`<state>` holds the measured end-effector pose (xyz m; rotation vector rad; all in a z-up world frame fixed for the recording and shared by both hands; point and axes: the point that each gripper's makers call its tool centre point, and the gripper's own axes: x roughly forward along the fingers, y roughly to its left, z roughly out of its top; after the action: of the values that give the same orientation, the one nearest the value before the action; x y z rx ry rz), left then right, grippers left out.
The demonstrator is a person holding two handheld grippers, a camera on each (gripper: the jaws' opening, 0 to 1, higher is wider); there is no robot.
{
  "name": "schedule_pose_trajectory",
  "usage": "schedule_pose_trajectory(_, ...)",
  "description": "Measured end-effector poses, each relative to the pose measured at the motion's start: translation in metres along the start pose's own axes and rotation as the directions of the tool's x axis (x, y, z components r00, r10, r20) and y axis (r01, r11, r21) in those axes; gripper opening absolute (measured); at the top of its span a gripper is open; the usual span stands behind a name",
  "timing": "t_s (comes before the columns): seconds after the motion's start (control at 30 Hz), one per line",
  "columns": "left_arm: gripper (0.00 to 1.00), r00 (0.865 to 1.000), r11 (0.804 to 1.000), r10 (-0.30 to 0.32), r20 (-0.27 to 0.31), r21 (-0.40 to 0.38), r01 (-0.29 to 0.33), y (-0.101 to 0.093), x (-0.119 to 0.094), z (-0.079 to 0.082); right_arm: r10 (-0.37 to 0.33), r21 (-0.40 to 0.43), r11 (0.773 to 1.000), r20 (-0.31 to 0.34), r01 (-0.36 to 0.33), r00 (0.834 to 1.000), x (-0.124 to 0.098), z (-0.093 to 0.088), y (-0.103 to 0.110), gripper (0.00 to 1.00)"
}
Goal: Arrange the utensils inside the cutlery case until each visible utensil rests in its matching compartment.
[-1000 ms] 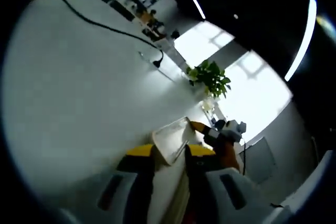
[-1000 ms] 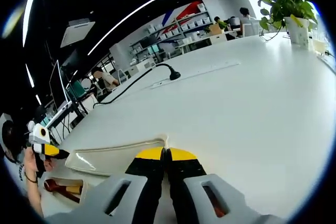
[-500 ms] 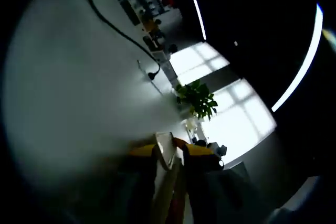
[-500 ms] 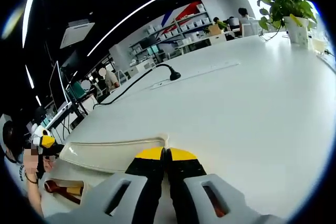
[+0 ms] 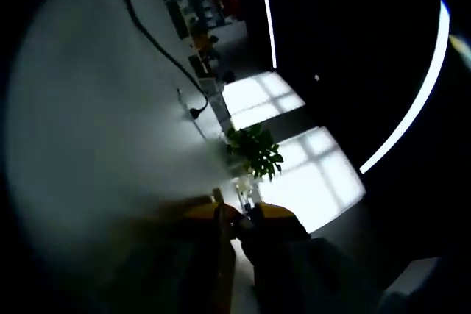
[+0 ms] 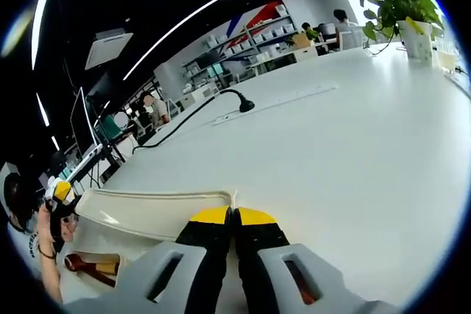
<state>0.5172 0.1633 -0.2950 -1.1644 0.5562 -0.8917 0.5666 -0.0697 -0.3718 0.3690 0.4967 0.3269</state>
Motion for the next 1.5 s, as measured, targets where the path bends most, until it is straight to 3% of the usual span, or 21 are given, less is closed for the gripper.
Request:
schedule_pose_trajectory(0.23, 0.18, 0.998, 0.998, -0.059, 0.005, -0.009, 0.059, -0.010, 0.001, 0.005, 0.009, 0.002, 1.000, -0.003, -0.009, 1.000, 0.000, 0.000, 0.001, 0.00)
schedule_pose_trajectory(0.33, 0.21, 0.999, 0.999, -0.041, 0.013, 0.012, 0.041, -0.006, 0.000, 0.012, 0.011, 0.003, 1.000, -0.002, -0.011, 1.000, 0.000, 0.000, 0.001, 0.00)
schedule_pose_trajectory(0.6, 0.29, 0.998, 0.998, -0.062, 0.017, 0.022, 0.062, -0.009, 0.000, 0.020, 0.018, 0.009, 1.000, 0.000, -0.018, 1.000, -0.001, -0.001, 0.003, 0.00)
schedule_pose_trajectory(0.73, 0.41, 0.994, 0.994, -0.104, 0.037, 0.015, 0.104, -0.018, 0.000, 0.025, 0.019, 0.007, 1.000, 0.001, -0.019, 1.000, -0.001, -0.001, 0.002, 0.00)
schedule_pose_trajectory(0.9, 0.38, 0.989, 0.989, -0.145, 0.025, 0.015, 0.144, -0.028, 0.000, 0.020, 0.025, -0.011, 1.000, -0.004, -0.025, 1.000, 0.000, -0.001, 0.003, 0.00)
schedule_pose_trajectory(1.1, 0.30, 0.984, 0.984, -0.178, 0.022, -0.003, 0.178, -0.035, 0.001, 0.015, 0.009, -0.110, 0.994, -0.017, -0.011, 1.000, 0.001, -0.003, 0.007, 0.01)
schedule_pose_trajectory(1.2, 0.28, 0.984, 0.984, -0.176, 0.028, 0.004, 0.176, -0.035, 0.000, 0.015, 0.011, -0.111, 0.994, -0.018, -0.013, 1.000, 0.001, -0.003, 0.007, 0.01)
schedule_pose_trajectory(1.37, 0.26, 0.969, 0.968, -0.241, 0.051, -0.059, 0.244, -0.042, 0.003, 0.020, 0.017, -0.100, 0.995, -0.018, -0.019, 1.000, 0.002, -0.002, 0.008, 0.01)
schedule_pose_trajectory(1.5, 0.27, 0.964, 0.963, -0.263, 0.047, -0.053, 0.266, -0.050, 0.004, 0.014, 0.020, -0.092, 0.996, -0.014, -0.021, 1.000, 0.002, -0.001, 0.008, 0.01)
